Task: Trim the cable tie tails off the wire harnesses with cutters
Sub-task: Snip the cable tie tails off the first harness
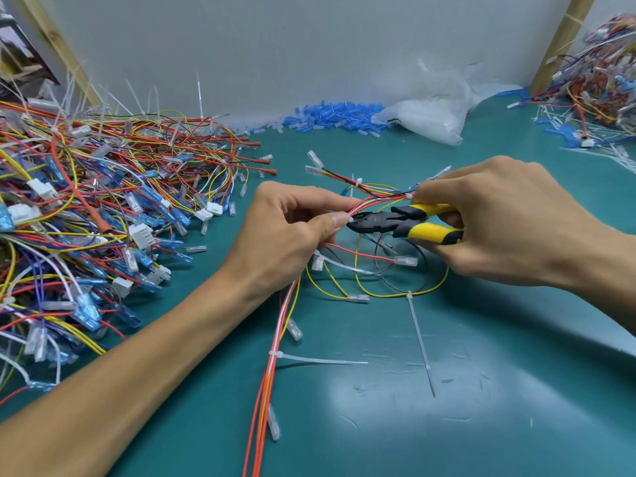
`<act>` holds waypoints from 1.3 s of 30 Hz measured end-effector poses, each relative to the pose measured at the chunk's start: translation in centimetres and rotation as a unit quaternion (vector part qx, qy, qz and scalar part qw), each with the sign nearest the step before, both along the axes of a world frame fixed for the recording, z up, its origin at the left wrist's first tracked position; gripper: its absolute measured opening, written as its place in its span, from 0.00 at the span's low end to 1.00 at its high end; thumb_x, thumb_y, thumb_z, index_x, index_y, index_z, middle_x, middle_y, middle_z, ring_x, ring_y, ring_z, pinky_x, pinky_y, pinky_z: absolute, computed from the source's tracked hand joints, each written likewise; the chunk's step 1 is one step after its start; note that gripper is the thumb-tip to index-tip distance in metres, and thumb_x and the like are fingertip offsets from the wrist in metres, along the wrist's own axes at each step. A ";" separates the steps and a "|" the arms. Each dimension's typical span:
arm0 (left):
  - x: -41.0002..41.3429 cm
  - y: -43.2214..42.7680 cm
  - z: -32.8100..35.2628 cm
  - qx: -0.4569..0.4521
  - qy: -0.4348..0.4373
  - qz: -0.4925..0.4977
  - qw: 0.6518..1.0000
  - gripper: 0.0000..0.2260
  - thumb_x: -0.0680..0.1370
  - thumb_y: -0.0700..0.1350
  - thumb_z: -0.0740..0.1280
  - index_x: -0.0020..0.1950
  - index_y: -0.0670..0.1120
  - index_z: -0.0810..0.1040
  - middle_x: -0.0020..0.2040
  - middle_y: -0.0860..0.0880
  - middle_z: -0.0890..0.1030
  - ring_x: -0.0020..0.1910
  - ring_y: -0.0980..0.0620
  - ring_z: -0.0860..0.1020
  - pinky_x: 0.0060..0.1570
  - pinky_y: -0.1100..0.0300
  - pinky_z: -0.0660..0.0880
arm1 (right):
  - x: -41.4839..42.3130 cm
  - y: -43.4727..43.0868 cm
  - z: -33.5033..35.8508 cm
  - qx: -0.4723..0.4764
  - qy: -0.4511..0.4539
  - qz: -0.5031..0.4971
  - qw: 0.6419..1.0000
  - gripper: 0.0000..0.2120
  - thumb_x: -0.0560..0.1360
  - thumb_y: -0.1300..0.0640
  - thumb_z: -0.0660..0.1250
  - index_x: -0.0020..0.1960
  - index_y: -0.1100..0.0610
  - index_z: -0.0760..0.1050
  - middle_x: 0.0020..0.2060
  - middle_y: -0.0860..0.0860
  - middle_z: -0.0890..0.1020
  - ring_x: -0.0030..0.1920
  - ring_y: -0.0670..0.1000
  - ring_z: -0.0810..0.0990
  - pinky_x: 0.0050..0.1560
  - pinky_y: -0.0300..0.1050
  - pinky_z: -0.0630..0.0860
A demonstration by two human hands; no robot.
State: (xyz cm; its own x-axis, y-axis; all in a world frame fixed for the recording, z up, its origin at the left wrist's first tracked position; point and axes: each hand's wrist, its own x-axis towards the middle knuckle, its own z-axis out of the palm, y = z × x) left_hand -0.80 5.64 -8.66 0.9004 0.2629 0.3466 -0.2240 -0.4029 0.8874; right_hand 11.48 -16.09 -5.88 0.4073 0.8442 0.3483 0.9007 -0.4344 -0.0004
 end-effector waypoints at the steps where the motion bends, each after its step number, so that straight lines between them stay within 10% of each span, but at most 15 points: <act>1: 0.0 0.1 -0.1 0.007 0.001 -0.002 1.000 0.12 0.78 0.29 0.70 0.53 0.43 0.87 0.33 0.39 0.79 0.32 0.52 0.70 0.34 0.60 0.68 | 0.0 0.0 0.0 -0.002 -0.005 0.001 1.000 0.11 0.73 0.40 0.62 0.41 0.47 0.71 0.32 0.46 0.73 0.35 0.60 0.69 0.31 0.44 0.61; 7: 0.1 0.2 -0.5 0.059 -0.005 0.015 0.998 0.09 0.77 0.35 0.70 0.53 0.42 0.88 0.31 0.59 0.77 0.32 0.57 0.69 0.35 0.64 0.66 | 0.0 0.1 -0.1 -0.013 -0.023 -0.034 0.999 0.14 0.72 0.40 0.66 0.43 0.51 0.78 0.33 0.50 0.81 0.37 0.64 0.75 0.33 0.47 0.69; 23: 0.0 0.1 -0.6 0.016 0.012 0.015 1.000 0.08 0.77 0.35 0.70 0.51 0.41 0.88 0.33 0.41 0.79 0.33 0.55 0.69 0.36 0.65 0.66 | 0.6 -0.1 -0.2 0.005 -0.012 -0.033 0.999 0.13 0.72 0.39 0.67 0.46 0.48 0.79 0.34 0.49 0.81 0.38 0.63 0.75 0.33 0.47 0.69; 39: 0.2 0.0 -0.6 -0.048 0.021 0.014 0.999 0.09 0.75 0.38 0.68 0.51 0.41 0.87 0.29 0.51 0.74 0.31 0.54 0.69 0.34 0.63 0.66 | 0.1 0.1 -0.4 0.012 0.000 -0.030 0.999 0.15 0.71 0.39 0.64 0.40 0.51 0.74 0.33 0.50 0.79 0.37 0.63 0.73 0.33 0.48 0.68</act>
